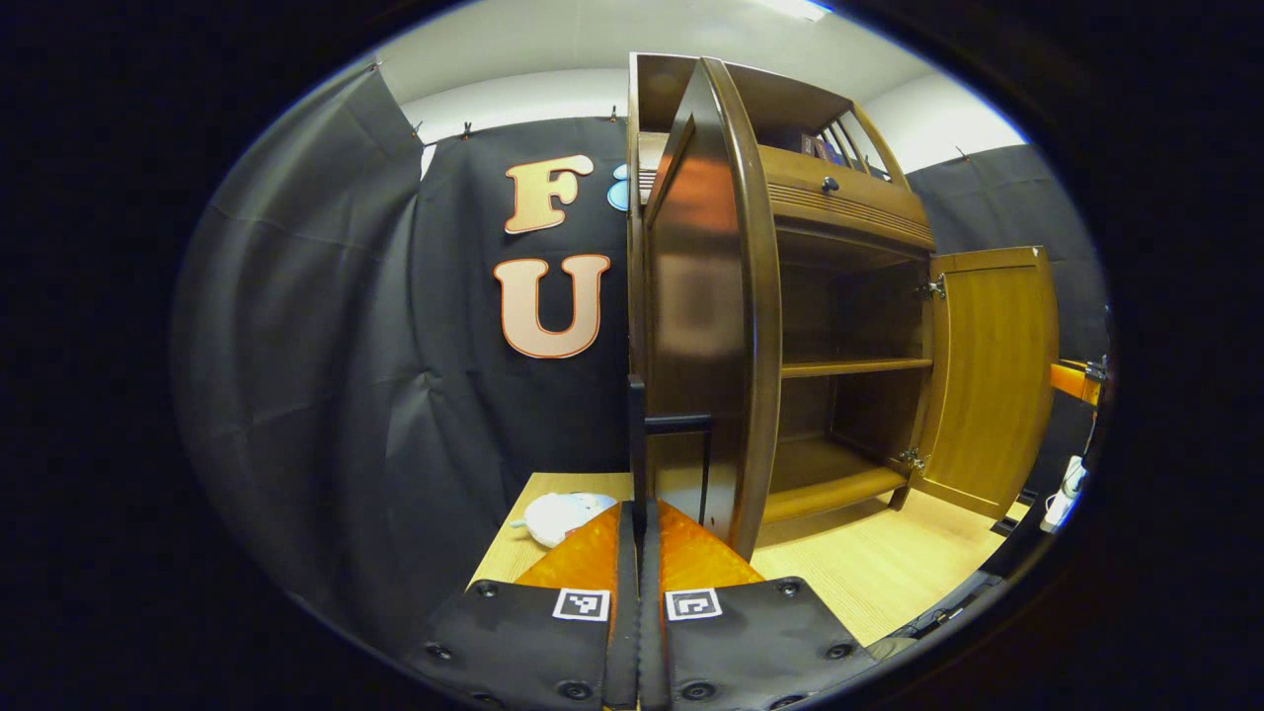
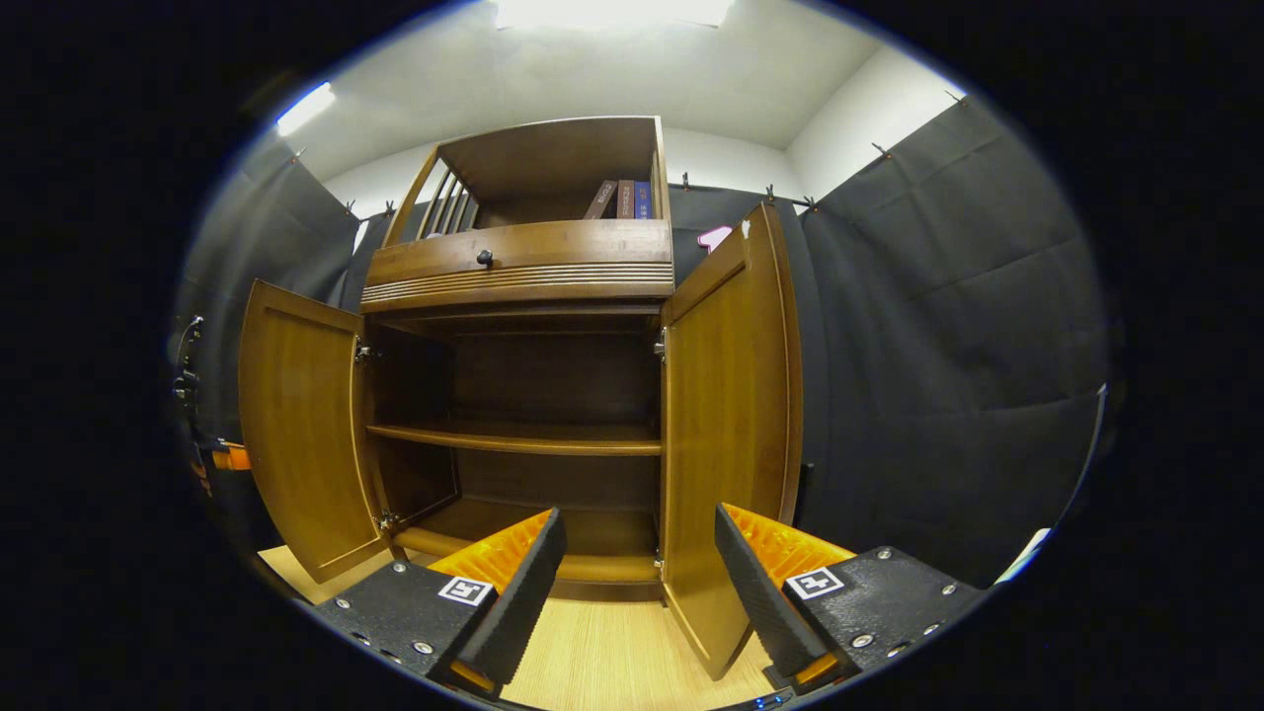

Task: Open the right door of the double-door shoe cabinet with the right hand, and open the left door with the left hand.

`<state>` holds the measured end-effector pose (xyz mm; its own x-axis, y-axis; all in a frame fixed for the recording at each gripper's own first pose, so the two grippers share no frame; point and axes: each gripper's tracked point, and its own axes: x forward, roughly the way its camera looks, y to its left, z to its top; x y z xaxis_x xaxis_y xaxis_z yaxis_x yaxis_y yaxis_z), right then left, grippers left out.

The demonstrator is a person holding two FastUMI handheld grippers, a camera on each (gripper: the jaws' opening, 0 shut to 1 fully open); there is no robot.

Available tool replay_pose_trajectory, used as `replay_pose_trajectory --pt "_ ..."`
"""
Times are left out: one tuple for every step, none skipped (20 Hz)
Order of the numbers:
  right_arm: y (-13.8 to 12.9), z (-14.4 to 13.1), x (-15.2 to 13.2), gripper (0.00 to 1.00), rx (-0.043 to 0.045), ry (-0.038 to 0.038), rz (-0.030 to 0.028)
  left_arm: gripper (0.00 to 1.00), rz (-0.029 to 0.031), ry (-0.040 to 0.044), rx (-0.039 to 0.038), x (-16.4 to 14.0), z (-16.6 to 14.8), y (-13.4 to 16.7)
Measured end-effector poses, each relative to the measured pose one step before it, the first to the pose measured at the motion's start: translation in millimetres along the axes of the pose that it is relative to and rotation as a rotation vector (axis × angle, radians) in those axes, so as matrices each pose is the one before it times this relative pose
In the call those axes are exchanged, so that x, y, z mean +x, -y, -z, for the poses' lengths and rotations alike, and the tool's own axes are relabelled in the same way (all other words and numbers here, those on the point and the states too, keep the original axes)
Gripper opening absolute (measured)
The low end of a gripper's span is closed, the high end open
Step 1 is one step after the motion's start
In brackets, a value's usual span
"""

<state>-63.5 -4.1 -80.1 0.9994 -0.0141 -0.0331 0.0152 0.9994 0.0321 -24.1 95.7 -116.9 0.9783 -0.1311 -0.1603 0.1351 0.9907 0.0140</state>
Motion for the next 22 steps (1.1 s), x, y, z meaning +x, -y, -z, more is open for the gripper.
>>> replay_pose_trajectory --pt "-2.51 0.22 2.16 0.92 0.00160 -0.00083 -0.00243 0.07 0.00388 0.00244 -0.00919 0.19 -0.32 -3.38" --pt "-1.13 1.37 1.82 0.92 -0.00021 -0.00135 -0.00151 0.07 0.00246 0.00110 -0.00537 0.53 0.78 -3.99" --pt "-2.14 0.85 1.42 0.92 -0.00029 -0.00169 -0.00181 0.07 0.00069 -0.00018 -0.00282 -0.09 0.13 -4.69" --pt "-1.57 1.67 0.64 0.92 -0.00086 -0.00308 -0.00211 0.07 -0.00213 -0.00141 -0.00278 -1.12 -0.04 -5.04" --pt "-1.92 1.26 1.91 0.92 -0.00182 -0.00222 -0.00159 0.07 -0.00433 -0.00062 -0.00367 1.73 1.21 -5.94" --pt "-1.57 0.29 2.49 0.92 -0.00213 -0.00056 -0.00070 0.07 -0.00385 -0.00083 -0.00439 -0.25 -1.36 -4.76" --pt "-0.27 0.49 0.54 0.92 -0.00108 -0.00008 -0.00011 0.07 0.01183 0.00173 -0.01325 1.54 0.15 -1.49" --pt "-1.17 0.27 1.62 0.92 0.00088 -0.00043 -0.00033 0.07 0.00990 0.00309 -0.01614 -0.04 -1.02 -0.56" --pt "-1.56 0.22 1.46 0.92 0.00189 -0.00057 -0.00205 0.07 0.00469 -0.00028 -0.00161 0.55 0.40 -0.85" --pt "-2.02 0.48 2.15 0.92 0.00149 -0.00093 -0.00240 0.07 -0.00076 0.00043 0.00452 -0.01 1.68 -2.00" --pt "-2.95 0.54 3.36 0.92 -0.00125 -0.00191 -0.00313 0.07 0.00198 0.00241 -0.00087 -0.89 -0.10 -0.11" --pt "-1.17 1.50 1.89 0.92 -0.00267 -0.00341 -0.00251 0.07 0.00063 -0.00062 -0.00285 -0.26 0.12 1.01" --pt "-1.59 2.31 0.16 0.92 -0.00371 -0.00468 -0.00375 0.07 -0.00312 -0.00066 -0.00324 -1.92 0.36 -0.96" --pt "-2.04 0.97 1.61 0.92 -0.00349 -0.00270 -0.00376 0.07 -0.00588 -0.00124 -0.00271 -1.84 0.50 -0.15" --pt "-1.12 0.24 2.01 0.92 -0.00378 -0.00233 -0.00256 0.07 -0.00808 -0.00245 -0.00062 -2.96 0.70 -0.32" --pt "-0.59 1.04 1.01 0.92 -0.00158 -0.00169 -0.00167 0.07 -0.01014 -0.00324 0.00117 -3.94 -0.48 0.26" --pt "0.05 -0.42 0.32 0.92 0.00093 -0.00114 -0.00193 0.07 -0.01756 -0.00372 0.00104 -4.89 -0.53 0.00" --pt "0.48 0.08 1.01 0.92 0.00319 -0.00152 -0.00148 0.07 -0.01883 -0.00086 -0.00262 -5.67 -1.45 0.69" --pt "0.17 -0.25 0.64 0.92 0.00394 -0.00131 -0.00218 0.04 -0.00818 0.01543 -0.00586 -7.88 -6.87 4.18" --pt "0.16 -0.30 1.45 0.92 0.00441 0.00057 -0.00216 0.10 -0.00108 0.02206 -0.00595 -11.40 -9.19 4.51" --pt "-0.56 -1.05 0.34 0.92 0.00315 0.00039 -0.00227 0.07 -0.00192 0.01469 -0.00284 -10.13 -8.00 3.91" --pt "-0.47 0.17 0.70 0.92 0.00102 -0.00357 -0.00216 0.07 -0.00344 0.01174 -0.00460 -8.16 -7.87 8.75"
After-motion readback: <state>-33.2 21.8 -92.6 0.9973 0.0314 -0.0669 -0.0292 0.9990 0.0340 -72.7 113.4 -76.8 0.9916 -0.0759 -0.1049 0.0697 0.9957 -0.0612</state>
